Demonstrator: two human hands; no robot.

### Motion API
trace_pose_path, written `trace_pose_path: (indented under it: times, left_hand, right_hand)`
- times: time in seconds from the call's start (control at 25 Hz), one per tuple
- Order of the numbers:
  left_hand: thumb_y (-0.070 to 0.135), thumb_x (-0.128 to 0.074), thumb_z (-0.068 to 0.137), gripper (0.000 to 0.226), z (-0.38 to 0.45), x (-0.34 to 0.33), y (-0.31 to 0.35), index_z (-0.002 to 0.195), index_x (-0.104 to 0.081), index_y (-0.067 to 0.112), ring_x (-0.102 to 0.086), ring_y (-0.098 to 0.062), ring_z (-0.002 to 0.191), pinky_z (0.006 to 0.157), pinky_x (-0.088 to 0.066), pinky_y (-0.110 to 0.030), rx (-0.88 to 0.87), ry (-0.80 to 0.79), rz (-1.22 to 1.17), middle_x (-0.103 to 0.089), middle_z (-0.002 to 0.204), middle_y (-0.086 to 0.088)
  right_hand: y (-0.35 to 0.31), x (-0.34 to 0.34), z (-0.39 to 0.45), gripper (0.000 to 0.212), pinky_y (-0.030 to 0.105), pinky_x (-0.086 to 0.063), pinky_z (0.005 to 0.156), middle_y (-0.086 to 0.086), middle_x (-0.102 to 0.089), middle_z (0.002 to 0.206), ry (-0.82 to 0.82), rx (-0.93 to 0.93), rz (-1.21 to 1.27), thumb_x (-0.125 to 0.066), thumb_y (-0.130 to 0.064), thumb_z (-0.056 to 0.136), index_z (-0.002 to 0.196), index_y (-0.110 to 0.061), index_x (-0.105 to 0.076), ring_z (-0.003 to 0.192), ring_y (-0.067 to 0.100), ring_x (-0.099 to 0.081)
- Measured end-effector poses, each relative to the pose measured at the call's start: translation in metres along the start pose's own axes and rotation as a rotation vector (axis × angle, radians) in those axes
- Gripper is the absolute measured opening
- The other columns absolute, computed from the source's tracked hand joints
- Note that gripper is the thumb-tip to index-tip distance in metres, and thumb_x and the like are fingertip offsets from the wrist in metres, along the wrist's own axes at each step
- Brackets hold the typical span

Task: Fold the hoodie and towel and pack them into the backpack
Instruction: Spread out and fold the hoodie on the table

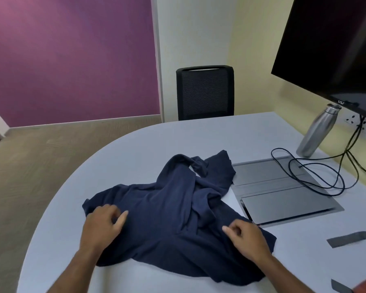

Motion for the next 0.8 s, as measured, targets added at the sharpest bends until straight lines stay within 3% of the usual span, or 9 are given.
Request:
trace_pose_path:
  times: [0.12, 0.2, 0.32, 0.44, 0.56, 0.64, 0.68, 0.76, 0.8]
  left_hand:
    - [0.053, -0.062, 0.087, 0.021, 0.044, -0.028, 0.039, 0.093, -0.064, 0.033, -0.062, -0.012, 0.091, 0.084, -0.052, -0.042, 0.09, -0.085, -0.19, -0.064, 0.091, 0.022]
    - [0.049, -0.066, 0.087, 0.037, 0.069, -0.051, 0.057, 0.117, -0.063, 0.027, -0.061, -0.017, 0.11, 0.094, -0.05, -0.04, 0.193, -0.154, -0.261, -0.066, 0.112, 0.015]
    - [0.049, -0.067, 0.087, 0.058, 0.103, -0.084, 0.072, 0.137, -0.053, 0.023, -0.05, -0.021, 0.129, 0.102, -0.045, -0.042, 0.274, -0.212, -0.291, -0.062, 0.133, 0.004]
    - [0.048, -0.067, 0.088, 0.072, 0.135, -0.111, 0.077, 0.148, -0.04, 0.021, -0.041, -0.025, 0.136, 0.107, -0.041, -0.047, 0.294, -0.267, -0.271, -0.054, 0.143, 0.001]
    - [0.043, -0.07, 0.088, 0.08, 0.159, -0.137, 0.08, 0.153, -0.03, 0.019, -0.053, -0.024, 0.126, 0.105, -0.044, -0.045, 0.294, -0.306, -0.309, -0.059, 0.134, 0.002]
    - [0.036, -0.068, 0.09, 0.069, 0.166, -0.151, 0.084, 0.15, -0.038, 0.019, -0.061, -0.021, 0.11, 0.098, -0.048, -0.04, 0.284, -0.336, -0.289, -0.067, 0.11, 0.006]
    - [0.032, -0.066, 0.092, 0.051, 0.168, -0.155, 0.085, 0.139, -0.051, 0.022, -0.063, -0.019, 0.103, 0.094, -0.049, -0.038, 0.271, -0.331, -0.27, -0.069, 0.103, 0.007]
    - [0.024, -0.058, 0.094, 0.011, 0.169, -0.152, 0.09, 0.098, -0.066, 0.03, -0.062, -0.018, 0.095, 0.089, -0.05, -0.038, 0.237, -0.306, -0.216, -0.068, 0.1, 0.007]
    - [0.019, -0.055, 0.093, 0.016, 0.169, -0.147, 0.094, 0.084, -0.063, 0.031, -0.059, -0.018, 0.095, 0.086, -0.048, -0.037, 0.199, -0.278, -0.176, -0.065, 0.1, 0.008]
  right_hand:
    - [0.007, 0.005, 0.047, 0.021, 0.035, -0.058, 0.076, -0.008, -0.069, 0.076, 0.096, -0.253, 0.315, -0.076, -0.045, 0.08, 0.079, -0.026, -0.067, 0.075, 0.01, -0.067]
    - [0.012, -0.004, 0.074, 0.029, 0.042, -0.06, 0.077, -0.005, -0.07, 0.089, 0.077, -0.39, 0.462, -0.075, -0.047, 0.079, 0.093, -0.024, -0.066, 0.079, 0.016, -0.069]
    - [0.014, -0.011, 0.11, 0.045, 0.038, -0.06, 0.078, 0.0, -0.065, 0.111, 0.051, -0.462, 0.534, -0.075, -0.036, 0.082, 0.121, -0.021, -0.058, 0.094, 0.02, -0.066]
    - [0.005, -0.01, 0.146, 0.074, 0.033, -0.049, 0.097, -0.005, -0.056, 0.126, -0.01, -0.32, 0.34, -0.084, -0.035, 0.073, 0.138, -0.025, -0.05, 0.118, 0.02, -0.057]
    - [0.0, -0.026, 0.171, 0.068, 0.025, -0.043, 0.087, -0.007, -0.063, 0.114, -0.166, -0.234, 0.095, -0.085, -0.042, 0.068, 0.129, -0.028, -0.058, 0.107, 0.016, -0.061]
    - [0.0, -0.038, 0.182, 0.035, 0.024, -0.046, 0.08, -0.009, -0.068, 0.095, -0.225, -0.227, -0.04, -0.08, -0.041, 0.073, 0.104, -0.029, -0.069, 0.094, 0.014, -0.064]
    - [-0.001, -0.041, 0.185, 0.02, 0.026, -0.048, 0.079, -0.008, -0.069, 0.089, -0.226, -0.214, -0.097, -0.077, -0.039, 0.076, 0.092, -0.029, -0.07, 0.091, 0.015, -0.065]
    - [-0.002, -0.045, 0.188, 0.01, 0.028, -0.052, 0.078, -0.006, -0.07, 0.085, -0.211, -0.212, -0.172, -0.071, -0.032, 0.081, 0.082, -0.024, -0.067, 0.088, 0.018, -0.065]
    - [-0.004, -0.043, 0.188, 0.009, 0.029, -0.052, 0.076, -0.005, -0.069, 0.085, -0.193, -0.216, -0.205, -0.069, -0.03, 0.083, 0.083, -0.022, -0.067, 0.086, 0.018, -0.064]
Point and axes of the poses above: each hand's wrist, its own z-axis towards the middle knuckle, its own x-axis out of the back of the hand, y = z × x, the point moved 10 cm from there along z, towards the middle knuckle
